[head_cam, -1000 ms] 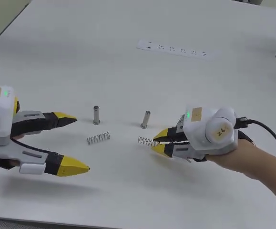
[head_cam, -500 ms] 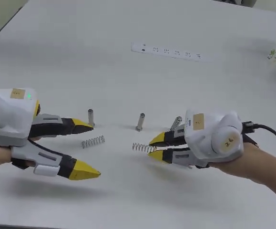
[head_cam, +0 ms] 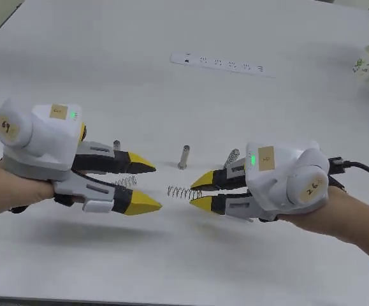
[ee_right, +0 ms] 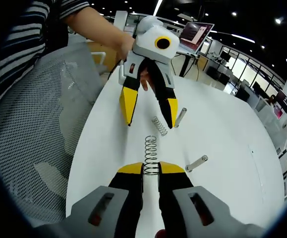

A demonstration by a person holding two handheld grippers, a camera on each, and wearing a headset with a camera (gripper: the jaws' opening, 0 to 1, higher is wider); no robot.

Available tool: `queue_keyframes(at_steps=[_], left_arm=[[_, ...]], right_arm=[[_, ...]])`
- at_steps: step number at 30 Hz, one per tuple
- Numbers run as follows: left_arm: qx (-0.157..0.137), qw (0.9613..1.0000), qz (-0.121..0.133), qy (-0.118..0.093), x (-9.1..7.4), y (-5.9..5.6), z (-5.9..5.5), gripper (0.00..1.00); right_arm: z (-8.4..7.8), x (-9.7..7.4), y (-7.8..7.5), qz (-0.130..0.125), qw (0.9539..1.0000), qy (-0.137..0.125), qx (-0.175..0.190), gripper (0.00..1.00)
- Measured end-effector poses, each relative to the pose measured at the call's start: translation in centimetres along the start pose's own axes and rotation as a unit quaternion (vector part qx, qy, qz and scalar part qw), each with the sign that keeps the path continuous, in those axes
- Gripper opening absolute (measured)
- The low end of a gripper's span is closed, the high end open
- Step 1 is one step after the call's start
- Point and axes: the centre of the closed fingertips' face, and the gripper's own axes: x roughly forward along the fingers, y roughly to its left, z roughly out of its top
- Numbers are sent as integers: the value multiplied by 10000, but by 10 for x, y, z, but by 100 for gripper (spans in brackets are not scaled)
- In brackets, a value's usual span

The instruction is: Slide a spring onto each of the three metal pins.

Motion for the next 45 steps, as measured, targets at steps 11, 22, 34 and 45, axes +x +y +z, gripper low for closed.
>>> queue_keyframes(at_steps=[11,22,34,45], left_arm=[[165,9995,-263,35,22,-14,2,23],[202,9995,-254,1,28,-12,3,10],[242,9991,-340,-15,30,-17,4,4],[391,9985,-367,-147,30,-18,9,3]], right_arm=[[6,-2,1,11,10000,-61,-2,8],[10,-5,4,21,9999,-143,13,8],[11,-6,6,35,9999,-163,20,8],[11,-10,3,12,9996,-244,153,8]])
